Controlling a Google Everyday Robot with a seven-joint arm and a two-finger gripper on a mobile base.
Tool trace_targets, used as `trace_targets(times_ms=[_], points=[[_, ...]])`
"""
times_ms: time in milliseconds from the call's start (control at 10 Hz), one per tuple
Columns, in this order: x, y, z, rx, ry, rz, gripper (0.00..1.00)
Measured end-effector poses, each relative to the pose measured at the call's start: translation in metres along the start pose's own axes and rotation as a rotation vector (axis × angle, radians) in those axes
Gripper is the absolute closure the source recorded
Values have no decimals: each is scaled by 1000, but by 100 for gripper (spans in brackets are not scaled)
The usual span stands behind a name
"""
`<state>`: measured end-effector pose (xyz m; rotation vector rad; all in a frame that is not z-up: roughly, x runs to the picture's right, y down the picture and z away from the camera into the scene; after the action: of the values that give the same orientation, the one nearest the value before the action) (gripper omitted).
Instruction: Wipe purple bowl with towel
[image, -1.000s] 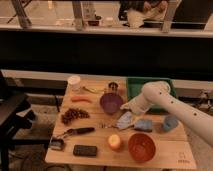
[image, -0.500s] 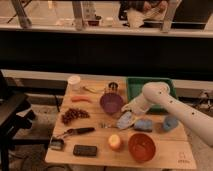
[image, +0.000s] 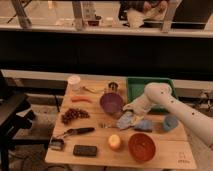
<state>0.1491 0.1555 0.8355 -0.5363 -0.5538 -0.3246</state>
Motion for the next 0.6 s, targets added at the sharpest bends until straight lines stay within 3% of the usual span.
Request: trace_targets(times_ms=[400, 600], points=[[2, 4, 7, -5, -24, 21, 34], [1, 4, 12, -6, -43, 29, 39]])
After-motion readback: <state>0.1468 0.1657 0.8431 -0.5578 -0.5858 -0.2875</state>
